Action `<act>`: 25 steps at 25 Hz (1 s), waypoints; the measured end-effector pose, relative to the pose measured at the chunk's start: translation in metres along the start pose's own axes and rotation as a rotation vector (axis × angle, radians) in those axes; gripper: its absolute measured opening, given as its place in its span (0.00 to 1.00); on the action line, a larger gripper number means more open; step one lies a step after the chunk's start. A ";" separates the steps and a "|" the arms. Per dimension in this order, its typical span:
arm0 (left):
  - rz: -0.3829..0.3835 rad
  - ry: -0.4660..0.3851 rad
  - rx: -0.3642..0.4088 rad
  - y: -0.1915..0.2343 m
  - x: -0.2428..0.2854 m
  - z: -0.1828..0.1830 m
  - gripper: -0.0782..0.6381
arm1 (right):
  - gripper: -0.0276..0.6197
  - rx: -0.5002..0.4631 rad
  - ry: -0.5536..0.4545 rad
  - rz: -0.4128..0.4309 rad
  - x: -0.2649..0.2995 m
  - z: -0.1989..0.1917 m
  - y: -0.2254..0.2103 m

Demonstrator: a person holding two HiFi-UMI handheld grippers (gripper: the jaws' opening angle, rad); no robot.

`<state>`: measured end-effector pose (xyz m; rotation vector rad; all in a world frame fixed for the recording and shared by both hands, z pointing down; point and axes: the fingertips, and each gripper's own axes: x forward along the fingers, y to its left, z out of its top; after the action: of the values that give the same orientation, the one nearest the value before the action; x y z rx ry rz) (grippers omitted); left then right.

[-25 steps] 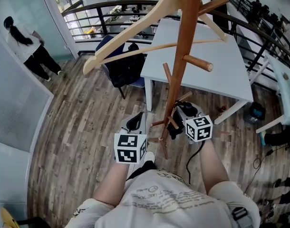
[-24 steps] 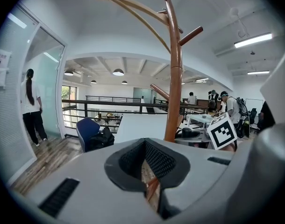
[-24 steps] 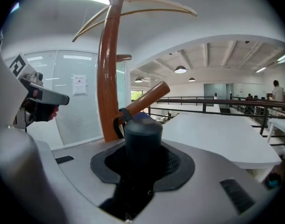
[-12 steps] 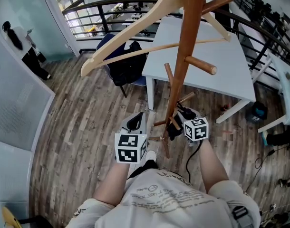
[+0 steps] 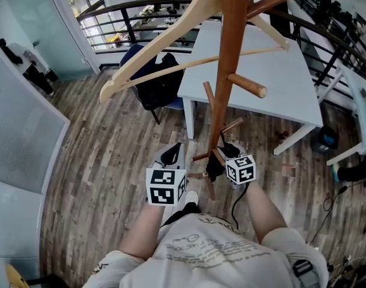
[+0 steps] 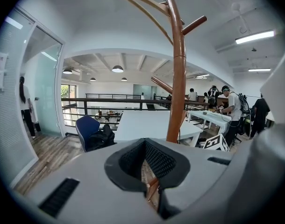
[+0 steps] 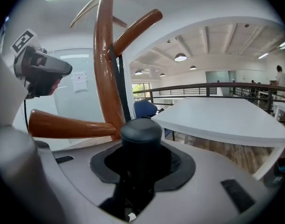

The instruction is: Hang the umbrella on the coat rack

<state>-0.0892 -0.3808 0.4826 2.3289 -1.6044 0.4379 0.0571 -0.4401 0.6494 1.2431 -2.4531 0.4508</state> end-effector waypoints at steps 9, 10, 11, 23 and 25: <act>0.002 0.004 -0.002 -0.007 -0.003 -0.002 0.12 | 0.28 0.004 -0.067 -0.026 -0.025 0.004 -0.008; 0.002 0.005 -0.003 -0.007 -0.004 -0.001 0.12 | 0.28 0.007 -0.075 -0.029 -0.030 0.006 -0.009; 0.002 0.005 -0.003 -0.008 -0.005 -0.002 0.12 | 0.27 0.012 -0.083 -0.031 -0.036 0.008 -0.010; -0.067 -0.050 -0.028 -0.034 -0.007 0.009 0.12 | 0.05 0.072 -0.196 -0.115 -0.102 0.059 -0.011; -0.090 -0.060 -0.031 -0.044 -0.007 0.013 0.12 | 0.05 0.083 -0.213 -0.150 -0.119 0.075 -0.011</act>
<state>-0.0492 -0.3643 0.4656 2.4009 -1.5142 0.3241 0.1196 -0.3948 0.5314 1.5698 -2.5107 0.4009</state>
